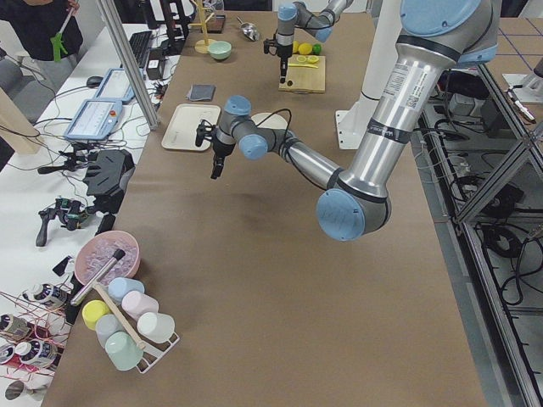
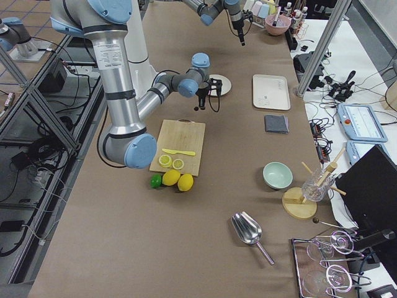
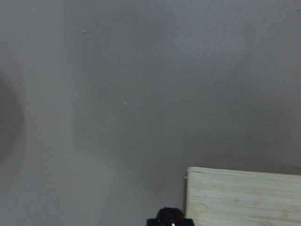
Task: Place red cherry on plate
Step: 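Carry the cherries over the white plate and lower them while the left arm withdraws, then open the right gripper over the plate and withdraw the right arm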
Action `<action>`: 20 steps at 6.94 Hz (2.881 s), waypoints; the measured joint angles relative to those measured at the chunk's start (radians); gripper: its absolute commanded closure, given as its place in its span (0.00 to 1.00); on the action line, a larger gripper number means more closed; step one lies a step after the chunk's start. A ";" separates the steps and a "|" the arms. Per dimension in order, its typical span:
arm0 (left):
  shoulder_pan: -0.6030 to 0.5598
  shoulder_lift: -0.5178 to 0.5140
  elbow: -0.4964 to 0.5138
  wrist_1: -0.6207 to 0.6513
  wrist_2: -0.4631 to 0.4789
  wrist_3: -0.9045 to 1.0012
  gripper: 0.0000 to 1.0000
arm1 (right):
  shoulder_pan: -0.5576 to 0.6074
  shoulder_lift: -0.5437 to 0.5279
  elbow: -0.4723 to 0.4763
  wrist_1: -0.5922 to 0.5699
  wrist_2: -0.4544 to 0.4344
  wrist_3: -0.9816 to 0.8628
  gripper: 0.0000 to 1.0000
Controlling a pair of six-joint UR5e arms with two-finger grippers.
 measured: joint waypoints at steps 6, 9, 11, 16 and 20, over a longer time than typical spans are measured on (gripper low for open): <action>-0.305 0.100 0.140 -0.008 -0.164 0.276 0.02 | -0.031 0.464 -0.480 0.070 -0.061 -0.004 1.00; -0.329 0.113 0.151 -0.010 -0.195 0.318 0.02 | -0.096 0.486 -0.515 0.113 -0.077 0.000 0.02; -0.330 0.120 0.152 -0.012 -0.204 0.319 0.02 | -0.111 0.491 -0.516 0.115 -0.085 0.006 0.00; -0.406 0.135 0.154 0.000 -0.278 0.343 0.02 | 0.110 0.354 -0.365 0.001 0.061 -0.110 0.00; -0.604 0.190 0.094 0.125 -0.454 0.571 0.02 | 0.515 -0.037 -0.266 -0.021 0.277 -0.708 0.00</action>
